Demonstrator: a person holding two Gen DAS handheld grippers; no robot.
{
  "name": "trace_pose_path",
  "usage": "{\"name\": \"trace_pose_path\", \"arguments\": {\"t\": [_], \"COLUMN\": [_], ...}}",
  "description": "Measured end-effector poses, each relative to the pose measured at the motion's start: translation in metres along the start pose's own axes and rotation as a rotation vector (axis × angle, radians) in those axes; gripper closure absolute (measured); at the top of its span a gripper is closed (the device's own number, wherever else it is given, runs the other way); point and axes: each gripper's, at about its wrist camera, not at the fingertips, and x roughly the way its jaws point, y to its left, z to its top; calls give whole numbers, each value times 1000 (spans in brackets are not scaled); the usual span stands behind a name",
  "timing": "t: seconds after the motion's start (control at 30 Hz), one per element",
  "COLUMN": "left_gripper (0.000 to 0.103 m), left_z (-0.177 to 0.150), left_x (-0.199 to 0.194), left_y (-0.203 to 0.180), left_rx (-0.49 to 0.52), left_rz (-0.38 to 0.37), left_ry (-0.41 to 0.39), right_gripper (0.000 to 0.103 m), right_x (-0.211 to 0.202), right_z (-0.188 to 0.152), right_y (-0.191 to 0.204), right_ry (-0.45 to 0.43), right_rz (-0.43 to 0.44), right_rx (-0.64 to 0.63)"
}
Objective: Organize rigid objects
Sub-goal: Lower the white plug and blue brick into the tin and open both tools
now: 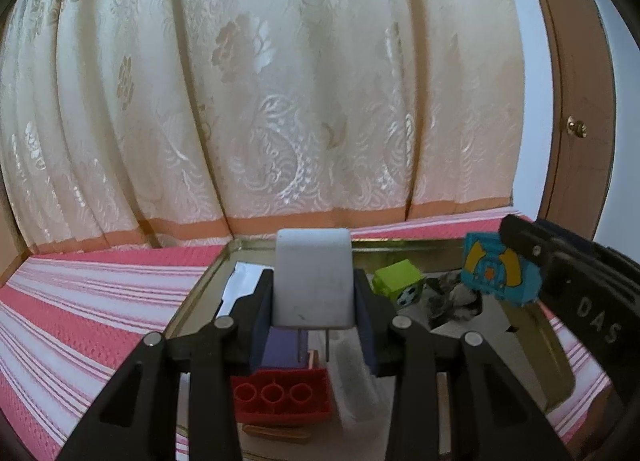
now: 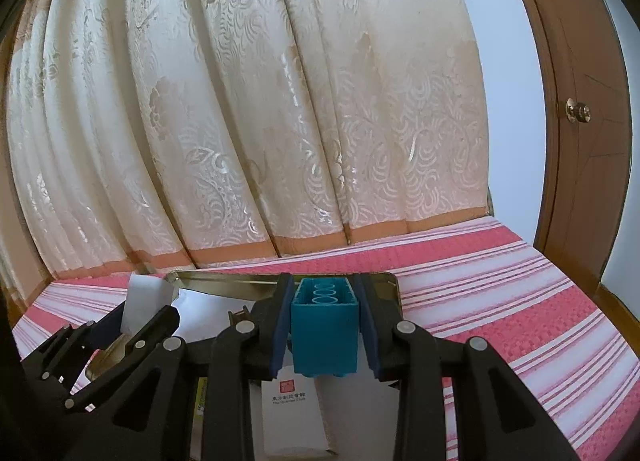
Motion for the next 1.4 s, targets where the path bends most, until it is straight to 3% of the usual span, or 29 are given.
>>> {"name": "trace_pose_path", "arguments": {"t": [0.3, 0.97, 1.07, 1.13, 1.2, 1.23, 1.27, 1.3, 1.4], "left_gripper": [66, 66, 66, 59, 19, 7, 0, 0, 0], "left_z": [-4, -9, -11, -11, -12, -11, -10, -9, -10], "left_x": [9, 28, 33, 27, 17, 13, 6, 3, -7], "left_y": [3, 17, 18, 20, 19, 17, 15, 13, 9], "left_rx": [2, -46, -47, -53, -40, -31, -17, -7, 36], "left_rz": [21, 63, 49, 54, 64, 68, 75, 77, 73], "left_ry": [38, 134, 168, 141, 99, 79, 47, 31, 4], "right_gripper": [69, 67, 54, 34, 26, 17, 13, 6, 5], "right_x": [13, 32, 36, 34, 24, 15, 8, 1, -10], "right_z": [-4, -21, -23, -22, -18, -15, -13, -11, -9], "right_y": [6, 28, 28, 28, 26, 23, 21, 18, 14], "right_ry": [44, 144, 184, 197, 142, 94, 48, 5, -69], "right_rz": [10, 129, 180, 200, 196, 186, 169, 144, 65], "right_rx": [0, -8, 5, 17, 24, 26, 27, 28, 27]}}
